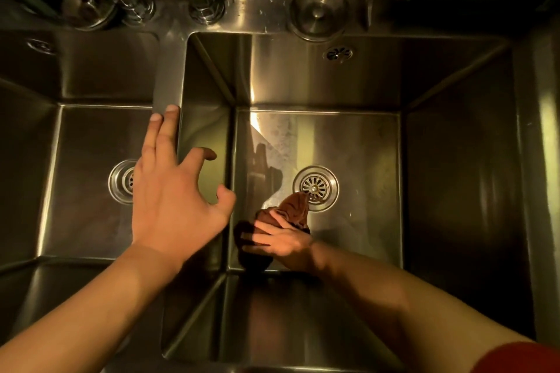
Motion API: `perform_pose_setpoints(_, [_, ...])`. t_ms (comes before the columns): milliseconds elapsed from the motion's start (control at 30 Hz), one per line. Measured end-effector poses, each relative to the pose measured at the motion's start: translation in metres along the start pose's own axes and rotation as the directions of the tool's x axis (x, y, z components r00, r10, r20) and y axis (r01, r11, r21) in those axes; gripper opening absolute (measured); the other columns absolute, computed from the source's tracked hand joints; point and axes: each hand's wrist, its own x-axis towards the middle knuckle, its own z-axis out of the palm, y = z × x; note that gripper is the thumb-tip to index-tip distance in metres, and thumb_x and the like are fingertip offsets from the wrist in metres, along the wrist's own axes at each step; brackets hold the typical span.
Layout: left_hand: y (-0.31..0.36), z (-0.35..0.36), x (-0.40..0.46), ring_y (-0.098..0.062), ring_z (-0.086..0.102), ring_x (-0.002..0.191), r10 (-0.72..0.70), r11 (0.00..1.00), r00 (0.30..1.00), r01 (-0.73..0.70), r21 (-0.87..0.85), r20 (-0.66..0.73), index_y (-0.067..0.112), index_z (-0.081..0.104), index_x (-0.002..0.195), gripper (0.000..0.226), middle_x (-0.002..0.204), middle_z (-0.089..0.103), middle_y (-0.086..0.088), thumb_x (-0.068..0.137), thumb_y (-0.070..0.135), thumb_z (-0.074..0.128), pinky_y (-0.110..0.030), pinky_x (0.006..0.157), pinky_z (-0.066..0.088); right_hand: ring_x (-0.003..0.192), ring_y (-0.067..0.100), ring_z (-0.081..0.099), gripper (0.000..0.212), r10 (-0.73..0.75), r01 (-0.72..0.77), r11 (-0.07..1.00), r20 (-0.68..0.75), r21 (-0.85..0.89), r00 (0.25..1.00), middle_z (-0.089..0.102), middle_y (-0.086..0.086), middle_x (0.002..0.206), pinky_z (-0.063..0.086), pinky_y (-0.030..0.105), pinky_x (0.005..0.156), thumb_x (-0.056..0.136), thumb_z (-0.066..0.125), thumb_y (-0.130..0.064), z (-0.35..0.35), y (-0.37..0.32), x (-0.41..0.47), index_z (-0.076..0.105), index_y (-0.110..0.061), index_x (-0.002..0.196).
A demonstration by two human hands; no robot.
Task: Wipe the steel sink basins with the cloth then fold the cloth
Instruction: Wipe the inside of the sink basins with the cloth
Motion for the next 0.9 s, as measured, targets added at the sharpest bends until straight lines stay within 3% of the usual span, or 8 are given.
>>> perform_pose_setpoints(67, [0.000, 0.001, 0.000, -0.026, 0.003, 0.161, 0.000, 1.000, 1.000, 0.000, -0.003, -0.004, 0.019, 0.070, 0.114, 0.046, 0.173, 0.011, -0.008, 0.073, 0.041, 0.063, -0.055, 0.121, 0.028, 0.145, 0.032, 0.033, 0.057, 0.074, -0.070, 0.996, 0.068, -0.052, 0.995, 0.052, -0.003, 0.150, 0.016, 0.067, 0.116, 0.084, 0.074, -0.024, 0.001, 0.007, 0.025, 0.060, -0.033, 0.138])
perform_pose_setpoints(133, [0.000, 0.001, 0.000, -0.026, 0.003, 0.161, -0.005, 1.000, 1.000, 0.005, -0.006, 0.006, 0.020, 0.070, 0.114, 0.047, 0.173, 0.010, -0.007, 0.073, 0.041, 0.064, -0.056, 0.121, 0.028, 0.130, 0.030, 0.054, 0.053, 0.129, -0.128, 0.991, 0.013, -0.037, 0.992, 0.068, 0.000, 0.125, 0.018, 0.057, 0.114, 0.070, 0.084, -0.024, -0.003, 0.019, 0.040, 0.071, -0.030, 0.120])
perform_pose_setpoints(167, [0.000, 0.001, 0.000, -0.025, 0.002, 0.161, -0.008, 1.000, 1.000, 0.008, -0.009, 0.010, 0.020, 0.070, 0.115, 0.047, 0.173, 0.010, -0.007, 0.073, 0.042, 0.063, -0.056, 0.121, 0.029, 0.130, 0.030, 0.056, 0.059, 0.163, -0.163, 0.987, -0.008, 0.003, 0.987, 0.068, 0.001, 0.127, 0.020, 0.054, 0.115, 0.068, 0.083, -0.023, -0.008, 0.029, 0.046, 0.069, -0.029, 0.125])
perform_pose_setpoints(267, [0.000, 0.001, 0.001, -0.025, 0.000, 0.161, -0.005, 1.000, 1.000, 0.006, -0.014, 0.020, 0.023, 0.069, 0.114, 0.045, 0.173, 0.008, -0.006, 0.075, 0.044, 0.063, -0.057, 0.120, 0.029, 0.152, 0.033, 0.026, 0.074, 0.330, -0.332, 0.943, -0.130, 0.006, 0.935, 0.031, 0.000, 0.165, 0.018, 0.063, 0.119, 0.089, 0.063, -0.018, -0.036, 0.069, 0.063, 0.035, -0.036, 0.155])
perform_pose_setpoints(400, [-0.001, 0.001, 0.000, -0.027, 0.001, 0.161, 0.005, 1.000, 1.000, -0.005, 0.001, 0.012, 0.022, 0.067, 0.115, 0.044, 0.173, 0.010, -0.007, 0.076, 0.042, 0.063, -0.052, 0.121, 0.025, 0.156, 0.026, -0.012, 0.092, 0.528, -0.516, 0.845, -0.068, 0.138, 0.847, -0.002, -0.006, 0.171, -0.004, 0.063, 0.122, 0.091, 0.057, -0.002, -0.091, 0.123, 0.079, 0.011, -0.037, 0.162])
perform_pose_setpoints(567, [0.000, 0.001, 0.001, -0.026, 0.001, 0.161, -0.009, 1.000, 1.000, 0.009, 0.006, 0.017, 0.022, 0.068, 0.118, 0.049, 0.173, 0.009, -0.006, 0.075, 0.043, 0.062, -0.056, 0.121, 0.026, 0.157, 0.024, -0.004, 0.089, 0.639, -0.610, 0.763, -0.110, 0.213, 0.762, 0.000, -0.015, 0.170, 0.000, 0.061, 0.121, 0.091, 0.047, 0.003, -0.109, 0.163, 0.045, 0.013, -0.041, 0.160])
perform_pose_setpoints(767, [0.000, 0.002, 0.000, -0.025, 0.001, 0.161, 0.001, 1.000, 1.000, -0.001, 0.005, 0.007, 0.019, 0.069, 0.117, 0.049, 0.173, 0.009, -0.006, 0.075, 0.044, 0.061, -0.057, 0.121, 0.027, 0.155, 0.031, 0.012, 0.095, 0.735, -0.720, 0.676, -0.224, 0.159, 0.640, 0.017, -0.009, 0.168, 0.018, 0.067, 0.118, 0.083, 0.063, -0.003, -0.074, 0.194, -0.040, 0.018, -0.037, 0.160])
perform_pose_setpoints(900, [-0.003, 0.002, 0.000, -0.026, 0.002, 0.161, 0.011, 1.000, 1.000, -0.011, -0.003, -0.005, 0.019, 0.069, 0.117, 0.049, 0.173, 0.009, -0.007, 0.076, 0.043, 0.061, -0.057, 0.122, 0.026, 0.155, 0.038, 0.012, 0.087, 0.864, -0.843, 0.494, -0.232, 0.213, 0.448, 0.017, -0.001, 0.169, 0.014, 0.066, 0.119, 0.089, 0.055, -0.004, -0.051, 0.205, -0.106, 0.018, -0.034, 0.161])
